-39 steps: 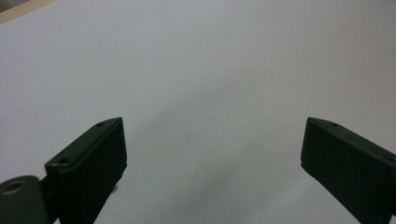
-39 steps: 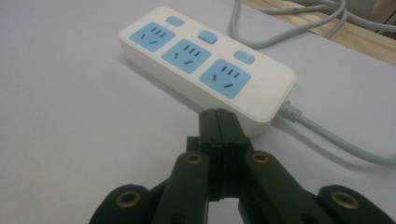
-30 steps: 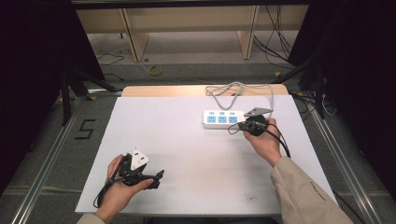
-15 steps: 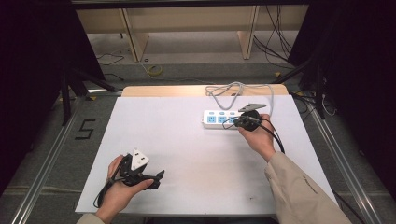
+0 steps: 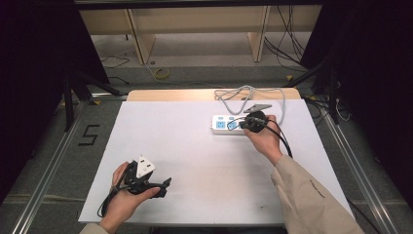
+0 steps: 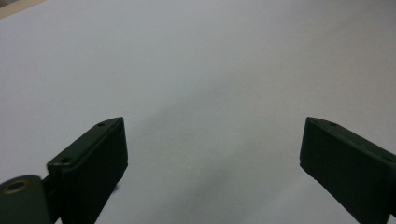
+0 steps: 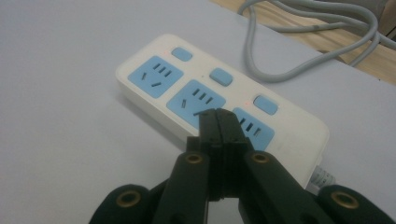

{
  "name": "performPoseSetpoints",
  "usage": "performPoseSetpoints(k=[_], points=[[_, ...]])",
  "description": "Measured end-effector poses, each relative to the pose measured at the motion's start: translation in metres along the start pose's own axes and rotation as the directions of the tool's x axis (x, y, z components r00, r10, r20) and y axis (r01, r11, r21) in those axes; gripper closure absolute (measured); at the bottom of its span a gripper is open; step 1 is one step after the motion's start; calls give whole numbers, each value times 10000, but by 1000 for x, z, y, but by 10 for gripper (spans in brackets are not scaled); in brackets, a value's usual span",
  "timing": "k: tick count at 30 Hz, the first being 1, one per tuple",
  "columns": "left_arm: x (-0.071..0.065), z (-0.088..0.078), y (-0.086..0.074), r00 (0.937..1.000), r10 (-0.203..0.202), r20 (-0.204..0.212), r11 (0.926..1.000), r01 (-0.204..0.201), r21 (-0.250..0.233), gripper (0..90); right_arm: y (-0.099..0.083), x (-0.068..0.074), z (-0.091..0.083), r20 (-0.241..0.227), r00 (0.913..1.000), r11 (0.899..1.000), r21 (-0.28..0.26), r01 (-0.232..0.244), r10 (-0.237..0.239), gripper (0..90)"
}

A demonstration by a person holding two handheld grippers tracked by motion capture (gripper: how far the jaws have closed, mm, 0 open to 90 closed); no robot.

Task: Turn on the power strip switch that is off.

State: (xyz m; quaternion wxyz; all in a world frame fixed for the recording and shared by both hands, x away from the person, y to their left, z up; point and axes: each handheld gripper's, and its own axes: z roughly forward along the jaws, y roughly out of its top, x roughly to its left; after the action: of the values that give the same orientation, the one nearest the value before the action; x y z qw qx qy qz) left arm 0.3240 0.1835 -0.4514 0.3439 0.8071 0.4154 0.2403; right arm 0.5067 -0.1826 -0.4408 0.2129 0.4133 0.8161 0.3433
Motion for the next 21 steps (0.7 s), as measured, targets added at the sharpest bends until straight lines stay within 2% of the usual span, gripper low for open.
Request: performPoseSetpoints(k=[21], points=[[0,0,0,10000,-20,10,10000,20,-20,72,5,-3,19,58,9997,9995,229,-226,224,900]])
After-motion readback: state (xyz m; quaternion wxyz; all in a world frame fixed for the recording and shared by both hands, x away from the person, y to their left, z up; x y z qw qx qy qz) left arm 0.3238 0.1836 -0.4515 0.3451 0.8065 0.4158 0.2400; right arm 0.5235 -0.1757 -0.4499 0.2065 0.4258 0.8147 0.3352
